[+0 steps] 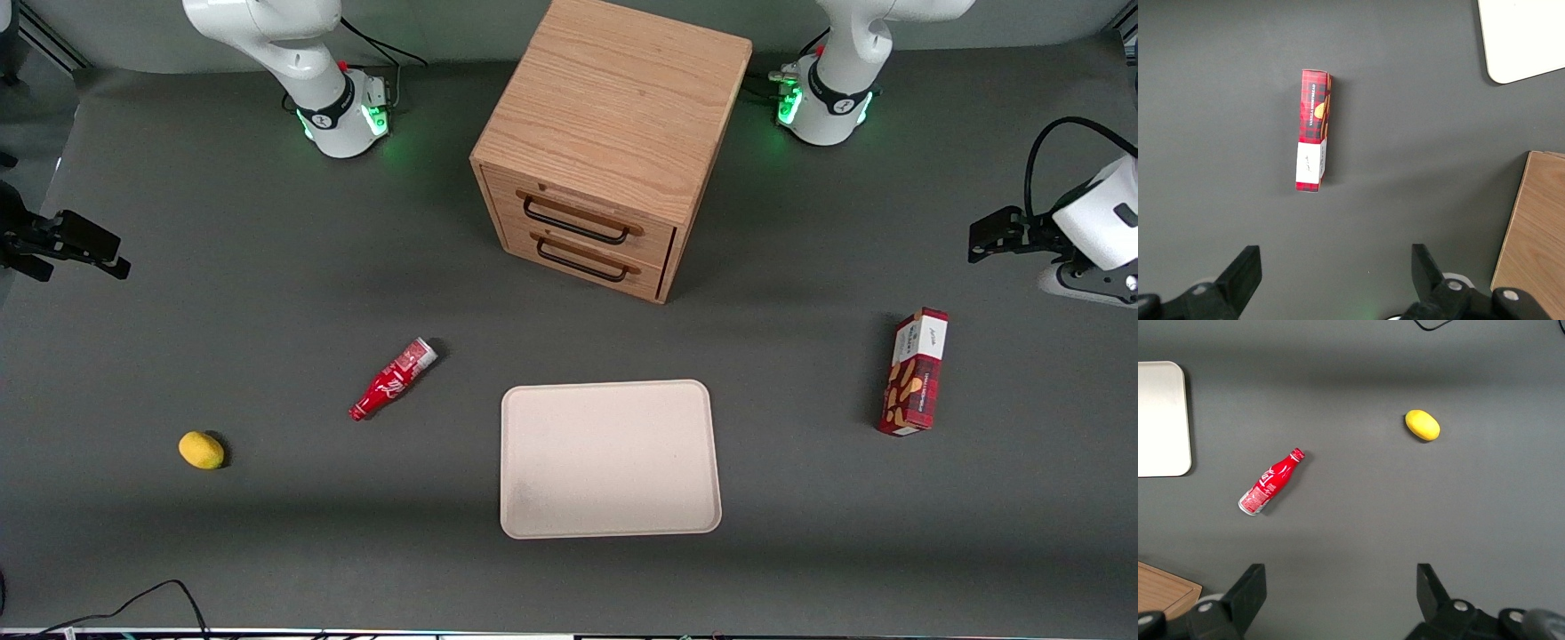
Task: Place red cookie box on tray
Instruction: 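Move the left gripper down toward the upright red cookie box, then close the left gripper around the red plaid cookie box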
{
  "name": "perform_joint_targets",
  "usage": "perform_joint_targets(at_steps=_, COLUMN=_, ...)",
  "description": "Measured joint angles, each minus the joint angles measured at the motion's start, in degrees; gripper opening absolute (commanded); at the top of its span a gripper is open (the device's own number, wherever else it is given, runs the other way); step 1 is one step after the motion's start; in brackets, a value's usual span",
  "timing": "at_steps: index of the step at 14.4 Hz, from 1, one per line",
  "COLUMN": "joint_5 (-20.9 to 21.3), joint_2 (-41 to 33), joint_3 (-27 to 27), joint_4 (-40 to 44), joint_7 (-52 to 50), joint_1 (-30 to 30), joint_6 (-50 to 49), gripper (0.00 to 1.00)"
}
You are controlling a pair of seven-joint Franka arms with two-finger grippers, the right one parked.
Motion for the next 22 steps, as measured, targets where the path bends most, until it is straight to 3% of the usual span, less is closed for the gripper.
perform_joint_targets(at_steps=9, joint_5=0.0, joint_2=5.0, joint_3=0.9, joint_4=2.3, joint_7=0.0, joint_1=0.1, joint_6=-1.1, gripper=1.0)
perform_joint_targets(at_steps=22, joint_5=-2.2, joint_2=14.8, joint_3=3.9, joint_4=-21.6, joint_7=13.1, joint_1=0.9, joint_6=40.6, gripper=1.0)
